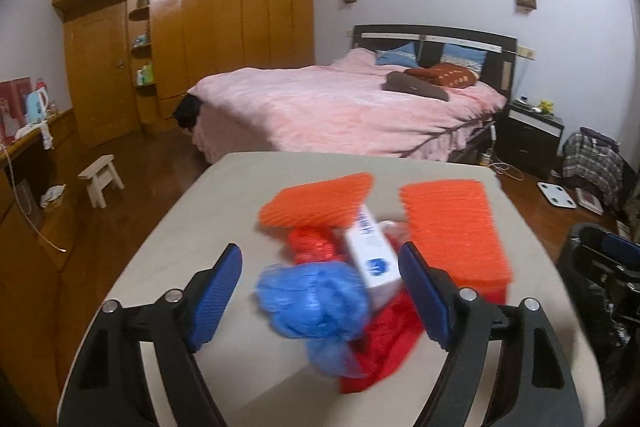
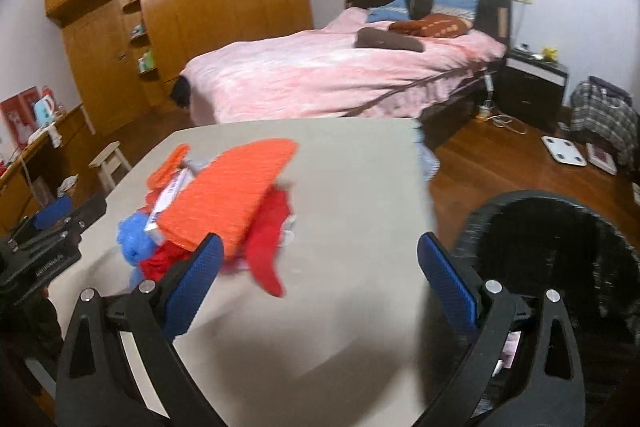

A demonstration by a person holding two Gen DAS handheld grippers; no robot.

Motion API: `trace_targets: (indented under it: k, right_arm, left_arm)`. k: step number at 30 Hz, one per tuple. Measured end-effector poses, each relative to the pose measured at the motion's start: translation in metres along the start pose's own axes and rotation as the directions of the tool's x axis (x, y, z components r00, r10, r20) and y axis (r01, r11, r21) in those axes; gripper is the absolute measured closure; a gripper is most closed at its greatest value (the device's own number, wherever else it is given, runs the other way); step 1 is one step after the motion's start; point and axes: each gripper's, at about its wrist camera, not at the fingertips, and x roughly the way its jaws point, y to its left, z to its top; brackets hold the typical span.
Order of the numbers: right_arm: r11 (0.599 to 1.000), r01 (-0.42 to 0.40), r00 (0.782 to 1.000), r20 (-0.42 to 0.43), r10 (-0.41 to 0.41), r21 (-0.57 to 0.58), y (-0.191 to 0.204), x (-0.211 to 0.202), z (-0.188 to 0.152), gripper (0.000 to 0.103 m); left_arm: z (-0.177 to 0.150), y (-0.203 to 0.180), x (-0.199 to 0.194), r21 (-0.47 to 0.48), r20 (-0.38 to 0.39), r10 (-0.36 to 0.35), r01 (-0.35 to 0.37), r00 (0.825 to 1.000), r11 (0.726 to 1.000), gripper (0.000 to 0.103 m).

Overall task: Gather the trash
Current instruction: 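Move both tools back to the pile on the table, then grasp the large orange foam net with the right tool while the left grasps the red glove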

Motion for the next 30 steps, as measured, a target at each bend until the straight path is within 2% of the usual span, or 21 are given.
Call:
trace_targets:
  k: [3,8,11,14,16,18,21,23,27,30]
  right_arm:
    - [0.999,-0.033,0.999,-0.020,0.032,-0.025,0.019,0.015,0.004,0.020]
    - [0.996,-0.085,0.994,-0.068,0.083,-0.033,0.040,0.036,0.005,0.028]
    - [0.993,-0.114,0.988,-0.105,0.110,-0.031,0.046,0.048,0.004,0.040]
    - [0.987,-0.158,0.978,-0.138,0.155,-0.016,0.049,0.055,0.003,0.055]
    - [0.979,-0.206,0.966,-0.163,0.202,-0.007,0.050,0.059,0.003,0.078]
    - [0.975,-0.220,0.962,-0.171,0.213,-0.023,0.052,0.058,0.001,0.086]
    - [0.971,-0.238,0.959,-0.164,0.229,-0.033,0.053,0.051,0.000,0.089]
    - [0.970,-0.240,0.959,-0.163,0.232,-0.030,0.050,0.046,0.000,0.094]
    - [0.970,-0.239,0.958,-0.170,0.229,-0.037,0.038,0.034,-0.004,0.094]
    - [0.976,-0.211,0.963,-0.184,0.198,-0.055,0.027,0.026,-0.009,0.095]
  left_arm:
    - [-0.002,0.010,0.002,-0.010,-0.001,0.020,-0.020,1.000,1.000,0.025]
    - [-0.003,0.019,0.010,-0.021,-0.008,0.037,-0.037,0.999,0.999,0.025]
    - [-0.006,0.023,0.013,-0.024,-0.017,0.039,-0.040,0.999,0.999,0.025]
    - [-0.008,0.024,0.017,-0.028,-0.025,0.042,-0.042,0.999,0.999,0.025]
    - [-0.010,0.025,0.019,-0.032,-0.030,0.040,-0.041,0.999,0.999,0.025]
    - [-0.012,0.024,0.019,-0.033,-0.034,0.037,-0.038,0.999,0.999,0.025]
    - [-0.013,0.022,0.020,-0.030,-0.036,0.033,-0.034,0.999,0.999,0.025]
    - [-0.014,0.020,0.019,-0.029,-0.038,0.030,-0.031,0.999,0.999,0.025]
    - [-0.015,0.016,0.017,-0.024,-0.039,0.023,-0.024,0.999,0.999,0.025]
    - [-0.017,0.013,0.018,-0.022,-0.043,0.016,-0.017,0.999,1.000,0.025]
